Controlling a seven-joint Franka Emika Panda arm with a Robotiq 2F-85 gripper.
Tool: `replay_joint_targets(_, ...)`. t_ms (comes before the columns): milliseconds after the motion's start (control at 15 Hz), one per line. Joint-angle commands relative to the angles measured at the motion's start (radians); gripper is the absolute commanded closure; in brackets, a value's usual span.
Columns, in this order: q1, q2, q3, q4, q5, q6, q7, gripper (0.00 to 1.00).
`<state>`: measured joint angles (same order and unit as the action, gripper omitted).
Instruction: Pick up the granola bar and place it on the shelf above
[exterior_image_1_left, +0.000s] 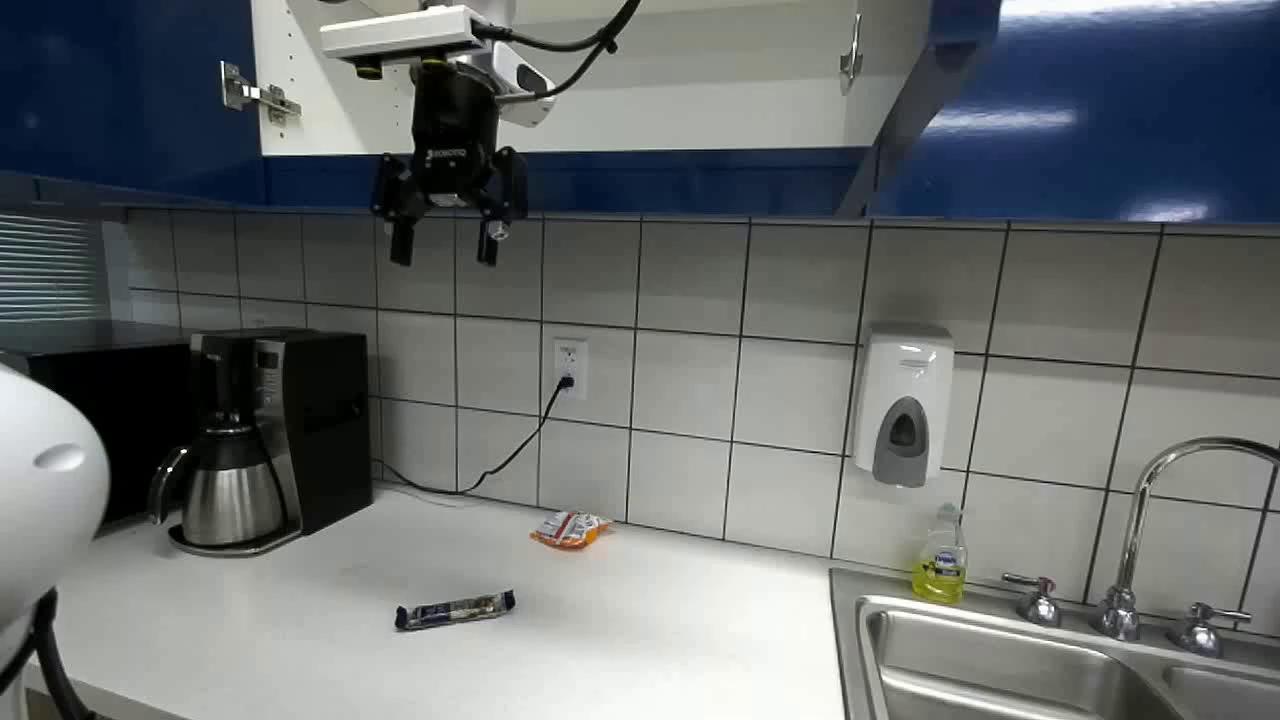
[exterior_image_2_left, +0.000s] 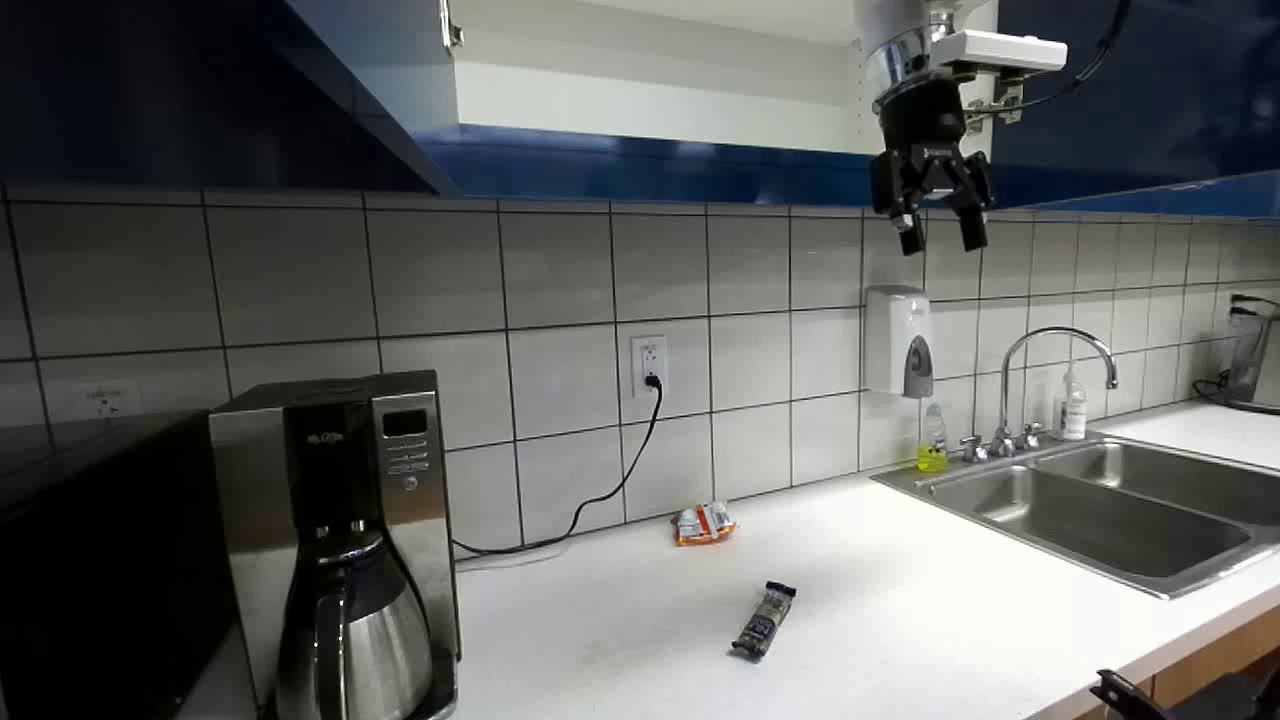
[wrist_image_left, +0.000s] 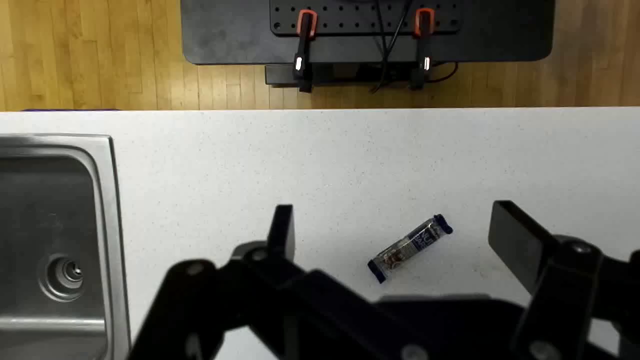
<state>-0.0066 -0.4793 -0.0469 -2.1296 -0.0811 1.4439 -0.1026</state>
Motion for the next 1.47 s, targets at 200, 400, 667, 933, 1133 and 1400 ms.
replay_joint_targets(200, -0.004, -0.002, 0.005, -0.008, -0.006, 0.012, 0.015, 0.0)
replay_joint_targets(400, -0.005, -0.04, 0.024, -0.042, -0.032, 0.055, 0.045, 0.0)
replay_joint_targets(667, -0.006, -0.092, 0.048, -0.097, -0.046, 0.112, 0.108, 0.0)
replay_joint_targets(933, -0.003, -0.116, 0.065, -0.16, -0.027, 0.163, 0.171, 0.0)
replay_joint_targets(1133, -0.002, -0.109, 0.082, -0.217, -0.028, 0.236, 0.213, 0.0)
replay_joint_targets(1400, 0.002, -0.066, 0.099, -0.306, -0.022, 0.371, 0.263, 0.0)
